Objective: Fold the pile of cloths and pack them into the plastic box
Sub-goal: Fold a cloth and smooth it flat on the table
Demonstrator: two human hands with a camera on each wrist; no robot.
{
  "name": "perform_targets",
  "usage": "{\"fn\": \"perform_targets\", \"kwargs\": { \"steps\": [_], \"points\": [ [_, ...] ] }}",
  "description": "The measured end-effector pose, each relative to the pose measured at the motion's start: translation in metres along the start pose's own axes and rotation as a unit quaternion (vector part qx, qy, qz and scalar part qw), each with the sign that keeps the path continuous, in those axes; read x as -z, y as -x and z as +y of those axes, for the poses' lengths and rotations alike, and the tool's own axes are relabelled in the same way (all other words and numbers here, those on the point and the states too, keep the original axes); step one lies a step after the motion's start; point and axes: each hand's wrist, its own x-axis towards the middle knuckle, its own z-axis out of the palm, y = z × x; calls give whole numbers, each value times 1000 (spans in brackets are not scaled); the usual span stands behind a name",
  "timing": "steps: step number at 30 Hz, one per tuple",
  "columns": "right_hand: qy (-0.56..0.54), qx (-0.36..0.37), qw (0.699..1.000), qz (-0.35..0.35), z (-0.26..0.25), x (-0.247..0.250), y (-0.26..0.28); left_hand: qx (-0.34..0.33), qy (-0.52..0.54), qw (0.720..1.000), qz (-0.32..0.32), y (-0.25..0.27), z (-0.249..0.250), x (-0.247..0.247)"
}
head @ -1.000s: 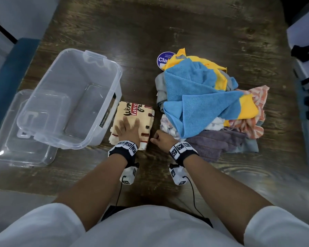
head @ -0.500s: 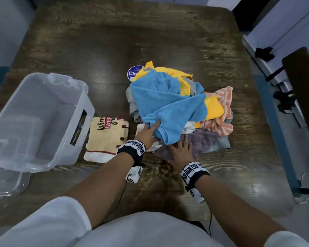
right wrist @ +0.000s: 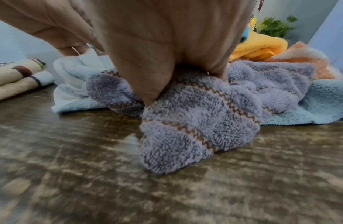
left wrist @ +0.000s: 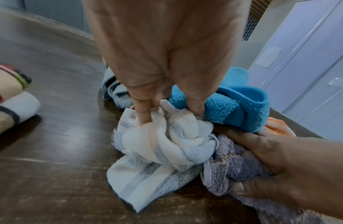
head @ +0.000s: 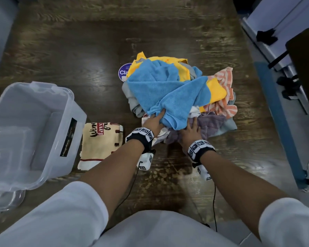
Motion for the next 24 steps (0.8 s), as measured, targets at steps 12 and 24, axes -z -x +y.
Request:
{"fn": "perform_targets", "kwargs": {
  "steps": [12,24],
  "points": [
    [-152,24,986,66,7,44,15,-13,43,978,205,53,17,36],
    [-485,57,800,349,-36,105,73,-155,125,954,223,132,41,92]
  ]
}}
